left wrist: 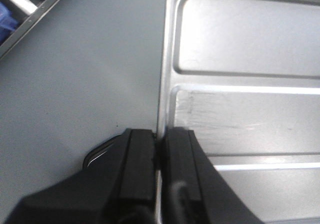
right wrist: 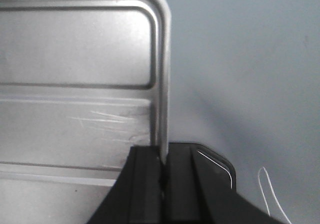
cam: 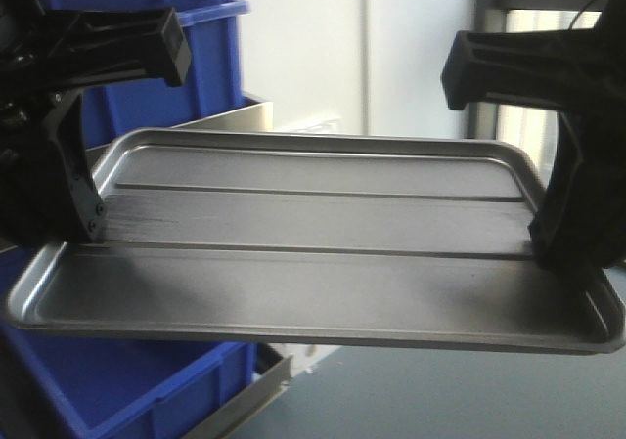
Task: Grab silver tray and place in blue box
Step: 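Carry the tray over the blue bin on the shelf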
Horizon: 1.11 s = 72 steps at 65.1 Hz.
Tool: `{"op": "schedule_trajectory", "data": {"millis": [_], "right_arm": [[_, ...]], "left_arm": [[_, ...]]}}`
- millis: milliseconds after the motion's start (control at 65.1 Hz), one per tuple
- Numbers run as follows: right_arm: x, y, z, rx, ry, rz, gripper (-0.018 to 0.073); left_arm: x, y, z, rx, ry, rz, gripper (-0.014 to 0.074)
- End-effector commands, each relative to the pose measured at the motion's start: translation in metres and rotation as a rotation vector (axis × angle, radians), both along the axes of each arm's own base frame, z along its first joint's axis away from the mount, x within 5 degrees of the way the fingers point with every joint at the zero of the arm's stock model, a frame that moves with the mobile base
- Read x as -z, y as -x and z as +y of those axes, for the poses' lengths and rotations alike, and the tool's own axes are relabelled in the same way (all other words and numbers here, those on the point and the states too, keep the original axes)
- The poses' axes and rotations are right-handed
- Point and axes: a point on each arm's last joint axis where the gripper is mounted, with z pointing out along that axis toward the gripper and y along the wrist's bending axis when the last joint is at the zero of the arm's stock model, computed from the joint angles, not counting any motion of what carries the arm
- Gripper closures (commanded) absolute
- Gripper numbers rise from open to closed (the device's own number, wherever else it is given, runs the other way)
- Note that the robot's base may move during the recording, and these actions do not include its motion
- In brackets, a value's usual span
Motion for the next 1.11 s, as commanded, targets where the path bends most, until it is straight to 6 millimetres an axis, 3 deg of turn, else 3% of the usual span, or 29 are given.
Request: {"op": "schedule_trajectory", "data": {"millis": [0,1091], "right_arm": [[-0.0098,-0.0016,-0.0083,0.0,0.057,-0.046,0.0503],[-0.0098,-0.0016,-0.0083,0.0,0.057,-0.046,0.0503]], "left_arm": [[-0.0135,-0.0006,0.0071,-0.005,-0.033,-0.051,0.0602],[-0.0135,-0.0006,0.0071,-0.005,-0.033,-0.051,0.0603]]}}
